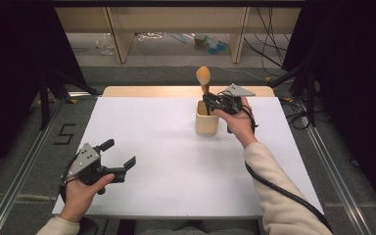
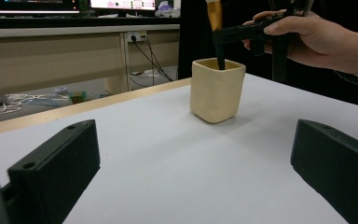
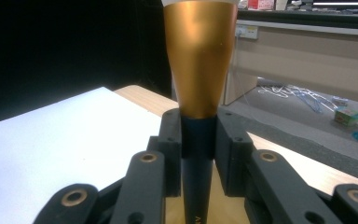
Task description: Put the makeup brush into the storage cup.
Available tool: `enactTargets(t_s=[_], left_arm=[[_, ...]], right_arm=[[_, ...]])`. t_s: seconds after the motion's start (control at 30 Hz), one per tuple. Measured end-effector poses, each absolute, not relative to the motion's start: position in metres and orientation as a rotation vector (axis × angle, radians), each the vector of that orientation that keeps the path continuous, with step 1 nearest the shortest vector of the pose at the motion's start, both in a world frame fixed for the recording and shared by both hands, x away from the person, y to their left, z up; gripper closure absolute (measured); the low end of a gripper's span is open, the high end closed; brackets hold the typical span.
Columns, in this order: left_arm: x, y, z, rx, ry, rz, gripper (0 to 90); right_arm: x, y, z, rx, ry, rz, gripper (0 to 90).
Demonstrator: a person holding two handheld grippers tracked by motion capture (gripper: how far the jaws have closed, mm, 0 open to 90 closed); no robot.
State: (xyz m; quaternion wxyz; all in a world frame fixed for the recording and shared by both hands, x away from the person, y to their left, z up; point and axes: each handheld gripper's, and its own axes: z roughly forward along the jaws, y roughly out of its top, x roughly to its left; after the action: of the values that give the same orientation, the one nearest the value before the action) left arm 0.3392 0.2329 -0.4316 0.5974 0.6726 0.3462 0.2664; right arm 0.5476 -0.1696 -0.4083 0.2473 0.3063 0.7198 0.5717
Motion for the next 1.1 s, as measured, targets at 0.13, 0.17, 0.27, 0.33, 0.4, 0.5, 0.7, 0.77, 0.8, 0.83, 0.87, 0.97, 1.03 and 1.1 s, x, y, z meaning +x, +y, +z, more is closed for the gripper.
enactTargets(t_s=[0.13,0.17,0.27,0.33,0.4,0.5,0.7,0.77,0.8,0.83,0.87,0.97,1.03,1.1], left_arm=[[0.3392,0.2329,-0.4316,1.561,0.804,0.618,0.6],[0.3392,0.2329,-0.4316,1.561,0.804,0.619,0.6],[0.3391,0.2328,-0.4315,1.561,0.803,0.619,0.6],[0.3392,0.2329,-0.4316,1.561,0.803,0.618,0.5],[0.3391,0.2328,-0.4316,1.561,0.803,0.618,0.6],[0.3391,0.2329,-0.4316,1.561,0.804,0.618,0.5],[0.339,0.2328,-0.4314,1.561,0.803,0.619,0.6],[0.3391,0.233,-0.4315,1.561,0.804,0.619,0.6],[0.3392,0.233,-0.4316,1.561,0.804,0.62,0.6],[0.3392,0.2329,-0.4316,1.561,0.803,0.619,0.6],[0.3392,0.2329,-0.4316,1.561,0.803,0.618,0.6],[0.3392,0.233,-0.4316,1.561,0.804,0.619,0.6],[0.3392,0.233,-0.4315,1.561,0.804,0.619,0.6],[0.3392,0.2329,-0.4315,1.561,0.804,0.618,0.6]], right_arm=[[0.5478,-0.1697,-0.4086,0.836,1.964,1.56,74.8],[0.5474,-0.1699,-0.4085,0.84,1.967,1.555,74.8],[0.5475,-0.1695,-0.4089,0.839,1.964,1.556,74.8],[0.5469,-0.1687,-0.4093,0.849,1.967,1.557,74.8],[0.547,-0.1687,-0.4096,0.849,1.968,1.555,74.8],[0.5474,-0.1695,-0.4101,0.844,1.971,1.547,74.8],[0.5472,-0.1697,-0.411,0.846,1.973,1.548,74.8],[0.5472,-0.1696,-0.4113,0.844,1.976,1.542,74.7],[0.5471,-0.1696,-0.4114,0.847,1.977,1.54,74.8],[0.5472,-0.1696,-0.4116,0.846,1.977,1.54,74.7],[0.5473,-0.1695,-0.4118,0.845,1.978,1.54,74.8],[0.5476,-0.1687,-0.413,0.846,1.967,1.547,74.8],[0.5476,-0.1687,-0.4137,0.847,1.97,1.541,74.7],[0.5476,-0.1688,-0.4142,0.848,1.979,1.538,74.7]])
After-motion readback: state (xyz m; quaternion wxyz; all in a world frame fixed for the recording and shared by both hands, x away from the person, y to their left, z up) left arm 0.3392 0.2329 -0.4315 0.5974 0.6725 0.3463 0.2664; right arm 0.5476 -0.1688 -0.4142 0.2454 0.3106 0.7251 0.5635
